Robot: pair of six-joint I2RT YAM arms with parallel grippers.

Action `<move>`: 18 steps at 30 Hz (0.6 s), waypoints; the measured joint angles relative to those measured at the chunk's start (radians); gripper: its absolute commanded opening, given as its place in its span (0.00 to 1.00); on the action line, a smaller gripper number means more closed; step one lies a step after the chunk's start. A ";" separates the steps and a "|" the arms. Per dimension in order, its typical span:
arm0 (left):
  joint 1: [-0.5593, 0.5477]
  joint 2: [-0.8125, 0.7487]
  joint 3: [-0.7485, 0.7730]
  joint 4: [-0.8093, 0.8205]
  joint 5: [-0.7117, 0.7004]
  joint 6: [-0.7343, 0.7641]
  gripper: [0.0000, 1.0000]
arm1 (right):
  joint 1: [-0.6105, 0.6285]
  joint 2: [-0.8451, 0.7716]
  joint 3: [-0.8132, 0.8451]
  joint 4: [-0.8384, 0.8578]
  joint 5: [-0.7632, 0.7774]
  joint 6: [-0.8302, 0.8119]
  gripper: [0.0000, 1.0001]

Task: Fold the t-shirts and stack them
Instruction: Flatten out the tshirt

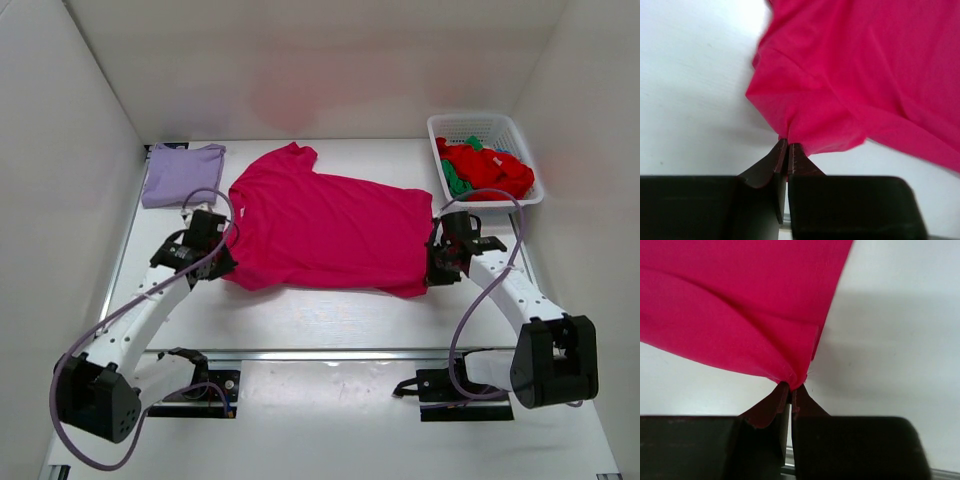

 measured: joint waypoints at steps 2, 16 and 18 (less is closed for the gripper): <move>-0.039 -0.026 -0.036 0.000 0.003 -0.004 0.16 | -0.002 -0.018 -0.032 -0.021 -0.006 0.010 0.00; -0.047 -0.150 -0.201 -0.068 0.008 -0.021 0.38 | 0.091 -0.019 -0.026 -0.168 0.013 0.135 0.02; -0.045 -0.150 -0.201 -0.075 0.004 -0.023 0.05 | 0.097 -0.019 -0.021 -0.190 0.018 0.158 0.03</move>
